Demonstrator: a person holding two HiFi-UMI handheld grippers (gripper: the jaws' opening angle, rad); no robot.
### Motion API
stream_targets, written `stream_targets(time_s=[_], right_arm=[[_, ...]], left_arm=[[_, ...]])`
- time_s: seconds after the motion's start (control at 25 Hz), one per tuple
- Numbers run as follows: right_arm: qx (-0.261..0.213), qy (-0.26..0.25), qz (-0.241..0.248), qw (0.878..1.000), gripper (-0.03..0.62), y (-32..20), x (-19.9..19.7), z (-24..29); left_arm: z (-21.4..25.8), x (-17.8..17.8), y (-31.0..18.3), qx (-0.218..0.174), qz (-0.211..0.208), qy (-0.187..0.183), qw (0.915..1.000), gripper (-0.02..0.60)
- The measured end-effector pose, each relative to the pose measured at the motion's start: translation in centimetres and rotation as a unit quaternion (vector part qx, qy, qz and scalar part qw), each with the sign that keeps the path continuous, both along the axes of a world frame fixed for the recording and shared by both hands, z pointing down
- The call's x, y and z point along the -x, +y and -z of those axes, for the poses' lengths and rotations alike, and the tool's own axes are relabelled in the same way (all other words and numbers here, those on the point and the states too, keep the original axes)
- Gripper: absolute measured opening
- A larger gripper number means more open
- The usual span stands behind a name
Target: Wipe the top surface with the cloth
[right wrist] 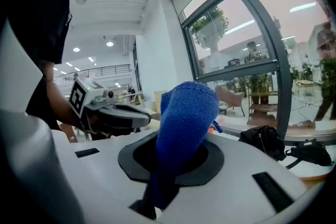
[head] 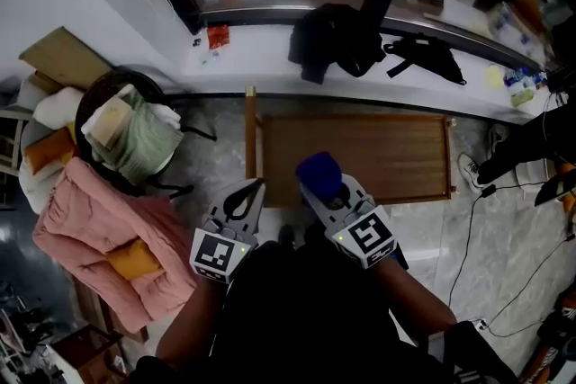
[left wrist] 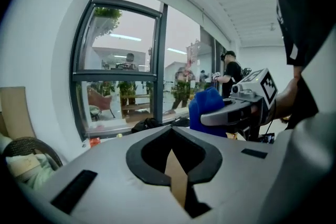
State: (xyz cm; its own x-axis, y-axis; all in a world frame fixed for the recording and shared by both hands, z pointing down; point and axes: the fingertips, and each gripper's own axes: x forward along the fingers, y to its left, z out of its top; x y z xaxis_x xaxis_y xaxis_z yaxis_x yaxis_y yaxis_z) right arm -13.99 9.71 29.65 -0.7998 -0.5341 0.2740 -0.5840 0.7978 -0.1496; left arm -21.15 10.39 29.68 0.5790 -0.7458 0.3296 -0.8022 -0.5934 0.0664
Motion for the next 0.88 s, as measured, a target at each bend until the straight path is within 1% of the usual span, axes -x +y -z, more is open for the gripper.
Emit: stream_targets(time_s=[0.08,0.2,0.32,0.4,0.52,0.68,0.8,0.88], right_arm=[[0.012,0.013,0.016,1.0,0.048,-1.6,0.3,-1.0],[0.032,0.02,0.035,0.999,0.048,-3.7,1.0,-2.7],[0.044,0.031,0.049,0.997,0.048,-5.4,1.7,-4.7],[0.053,0.045,0.055,0.996,0.048,-6.2,2.4,-6.1],[0.063,0.071,0.051,0.994,0.048,-7.5,3.0,-8.2],[0.073,0.116,0.059,0.989,0.048,-9.1,4.1,-11.3],[0.071,0.17,0.07,0.98,0.048,-10.0,6.0,-14.0],[0.066,0.206,0.085,0.973,0.048,-10.7,7.2,-15.7]], left_arm=[[0.2,0.3,-1.1,0.008,0.016,-0.017,0.9997,0.009],[0.2,1.2,-2.5,0.018,0.038,-0.043,0.9982,0.009],[-0.6,2.0,-3.7,0.029,0.058,-0.051,0.9966,0.009],[-1.4,2.6,-4.3,0.038,0.062,-0.056,0.9958,0.009],[-3.1,3.1,-5.5,0.058,0.052,-0.057,0.9953,0.009],[-5.6,3.1,-7.6,0.086,0.023,-0.037,0.9954,0.009],[-7.1,3.9,-8.6,0.1,0.006,-0.029,0.9945,0.009],[-8.3,4.6,-9.1,0.109,0.009,-0.023,0.9937,0.009]])
